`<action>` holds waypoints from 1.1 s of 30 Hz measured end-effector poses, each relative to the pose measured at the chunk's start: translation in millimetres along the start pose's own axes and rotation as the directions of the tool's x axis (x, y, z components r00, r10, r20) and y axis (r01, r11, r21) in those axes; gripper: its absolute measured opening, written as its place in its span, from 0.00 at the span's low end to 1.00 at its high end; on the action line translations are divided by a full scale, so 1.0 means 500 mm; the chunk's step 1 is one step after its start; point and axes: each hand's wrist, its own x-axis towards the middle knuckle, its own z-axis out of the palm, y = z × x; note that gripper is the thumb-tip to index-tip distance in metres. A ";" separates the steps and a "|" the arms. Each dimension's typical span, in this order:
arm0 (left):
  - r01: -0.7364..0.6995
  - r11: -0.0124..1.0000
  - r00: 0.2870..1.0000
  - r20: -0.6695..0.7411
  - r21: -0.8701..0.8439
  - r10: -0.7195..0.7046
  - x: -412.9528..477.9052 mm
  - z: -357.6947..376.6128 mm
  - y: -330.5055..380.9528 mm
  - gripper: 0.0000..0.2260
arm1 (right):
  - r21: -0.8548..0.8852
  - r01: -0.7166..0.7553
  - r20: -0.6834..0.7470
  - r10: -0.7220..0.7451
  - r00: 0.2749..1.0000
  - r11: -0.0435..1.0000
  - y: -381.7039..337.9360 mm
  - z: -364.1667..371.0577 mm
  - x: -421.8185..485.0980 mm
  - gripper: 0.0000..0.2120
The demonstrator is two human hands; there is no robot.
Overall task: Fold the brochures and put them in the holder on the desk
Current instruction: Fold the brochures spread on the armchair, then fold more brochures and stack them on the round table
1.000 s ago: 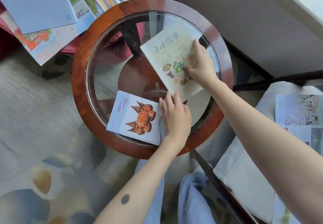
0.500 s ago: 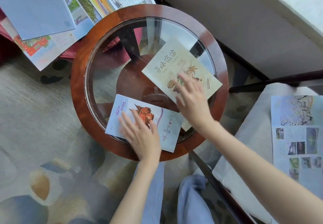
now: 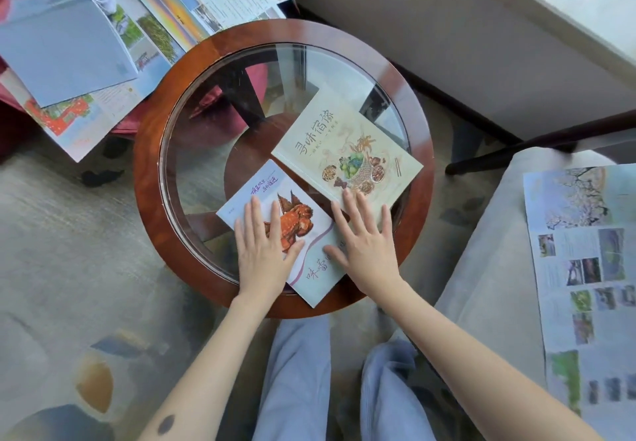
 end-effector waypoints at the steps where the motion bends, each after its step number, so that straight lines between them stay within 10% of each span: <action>1: -0.031 0.999 0.999 0.011 0.018 0.031 0.007 -0.003 -0.007 0.37 | 0.015 -0.030 -0.012 0.030 0.999 0.999 -0.006 0.003 -0.009 0.35; 13: -0.065 0.996 0.997 0.052 0.060 0.062 0.020 -0.024 -0.006 0.37 | 0.110 -0.075 0.050 0.070 0.996 0.991 -0.020 0.006 -0.029 0.33; 21: -0.247 0.937 0.954 -0.234 -0.248 0.189 -0.020 -0.046 0.143 0.19 | 0.430 -0.165 -0.149 0.250 0.957 0.887 0.162 -0.051 -0.076 0.21; 27: -0.585 0.747 0.801 -0.367 -0.316 0.473 -0.057 -0.041 0.418 0.12 | 0.616 -0.545 0.060 0.656 0.753 0.569 0.440 -0.005 -0.242 0.16; 33: -0.564 0.742 0.803 -0.033 -0.363 0.595 -0.126 0.078 0.677 0.13 | 0.524 -0.820 0.373 0.804 0.463 0.230 0.691 0.129 -0.553 0.16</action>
